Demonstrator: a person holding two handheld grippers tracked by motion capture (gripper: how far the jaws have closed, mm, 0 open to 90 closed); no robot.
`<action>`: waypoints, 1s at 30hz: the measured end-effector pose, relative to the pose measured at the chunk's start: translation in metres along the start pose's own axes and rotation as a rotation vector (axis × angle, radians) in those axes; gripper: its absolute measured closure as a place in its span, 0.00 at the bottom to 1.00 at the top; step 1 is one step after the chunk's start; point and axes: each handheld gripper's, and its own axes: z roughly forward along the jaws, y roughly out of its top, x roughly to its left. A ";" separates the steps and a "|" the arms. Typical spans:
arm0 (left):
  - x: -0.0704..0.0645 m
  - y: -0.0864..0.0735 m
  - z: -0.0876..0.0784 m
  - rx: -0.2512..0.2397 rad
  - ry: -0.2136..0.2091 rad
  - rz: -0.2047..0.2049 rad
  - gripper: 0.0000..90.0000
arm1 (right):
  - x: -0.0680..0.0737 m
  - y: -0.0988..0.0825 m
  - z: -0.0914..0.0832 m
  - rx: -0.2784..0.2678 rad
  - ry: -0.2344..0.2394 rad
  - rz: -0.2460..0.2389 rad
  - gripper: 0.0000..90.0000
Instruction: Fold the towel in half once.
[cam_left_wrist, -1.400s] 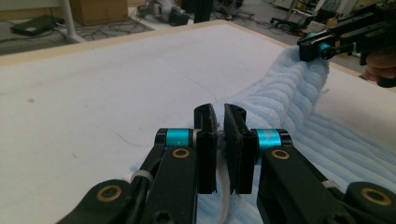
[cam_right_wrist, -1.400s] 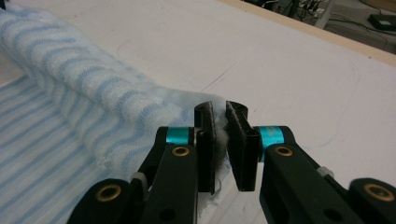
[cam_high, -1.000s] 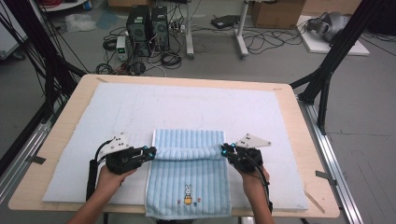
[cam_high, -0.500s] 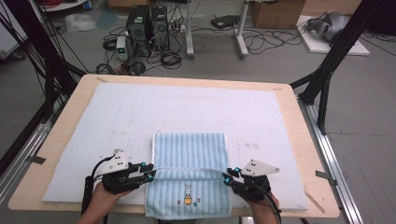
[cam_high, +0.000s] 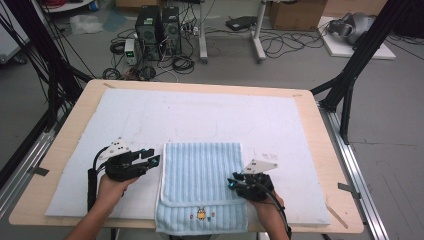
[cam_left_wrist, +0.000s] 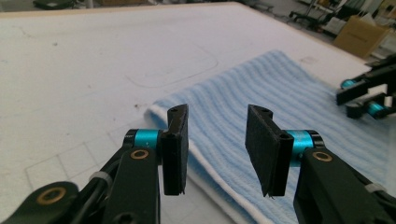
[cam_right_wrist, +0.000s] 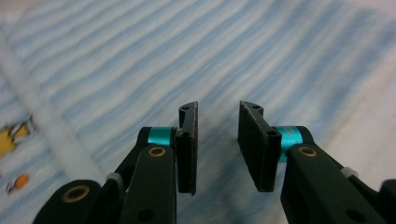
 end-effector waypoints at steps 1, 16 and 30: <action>0.001 -0.001 0.001 0.005 0.002 0.000 0.65 | 0.004 -0.002 0.001 0.009 -0.002 -0.015 0.75; 0.013 -0.003 0.043 0.116 0.020 -0.017 0.68 | -0.017 0.002 -0.015 -0.097 -0.060 0.048 0.64; 0.025 0.005 0.059 0.195 0.123 -0.026 0.77 | -0.038 0.013 -0.003 -0.088 -0.093 0.073 0.61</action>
